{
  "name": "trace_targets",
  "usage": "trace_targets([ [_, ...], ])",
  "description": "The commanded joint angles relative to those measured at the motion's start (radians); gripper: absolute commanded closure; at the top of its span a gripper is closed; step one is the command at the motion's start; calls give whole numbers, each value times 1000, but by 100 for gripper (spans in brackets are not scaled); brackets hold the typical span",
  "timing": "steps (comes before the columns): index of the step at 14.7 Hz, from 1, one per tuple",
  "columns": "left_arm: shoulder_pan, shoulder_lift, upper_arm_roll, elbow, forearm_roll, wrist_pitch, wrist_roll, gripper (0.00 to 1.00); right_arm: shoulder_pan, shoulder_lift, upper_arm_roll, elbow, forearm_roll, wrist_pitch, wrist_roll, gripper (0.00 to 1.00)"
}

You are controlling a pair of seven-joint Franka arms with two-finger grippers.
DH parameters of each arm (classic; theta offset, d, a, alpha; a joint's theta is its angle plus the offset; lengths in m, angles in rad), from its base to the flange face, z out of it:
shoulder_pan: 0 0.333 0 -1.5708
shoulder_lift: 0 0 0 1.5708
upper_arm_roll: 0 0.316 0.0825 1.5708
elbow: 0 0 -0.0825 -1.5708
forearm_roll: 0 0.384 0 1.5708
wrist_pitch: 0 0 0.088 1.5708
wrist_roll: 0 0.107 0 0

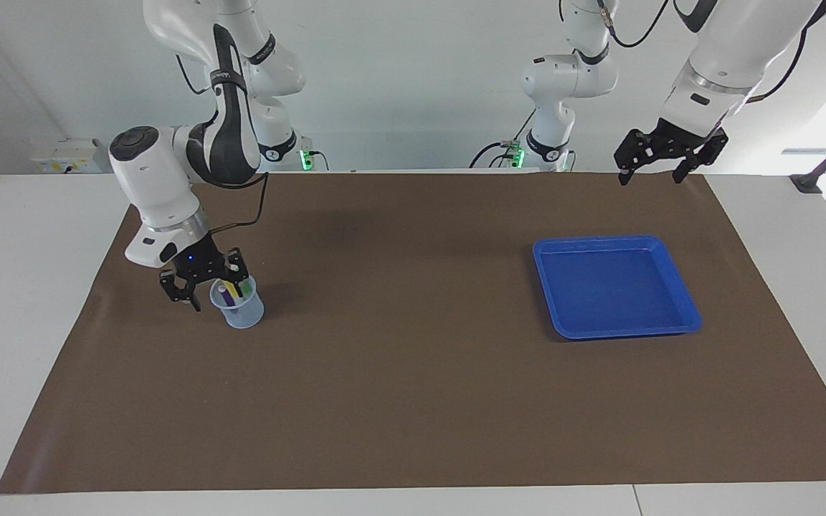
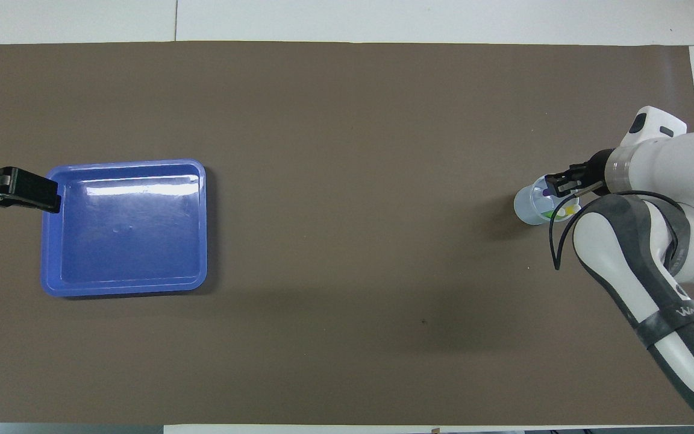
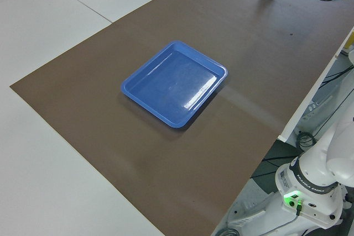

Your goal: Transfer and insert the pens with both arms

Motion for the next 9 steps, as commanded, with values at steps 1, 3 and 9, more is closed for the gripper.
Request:
trace_targets([
  [1,-14,-5,24,1,-12,-19,35,0,-2,-28,-1,82,-18,-118,11,0],
  [3,-13,-6,27,1,-12,-28,124,0,-2,-39,-12,144,-21,-207,69,0],
  [9,-11,-15,27,-7,-9,-25,129,0,5,-44,-6,374,-128,-515,418,0],
])
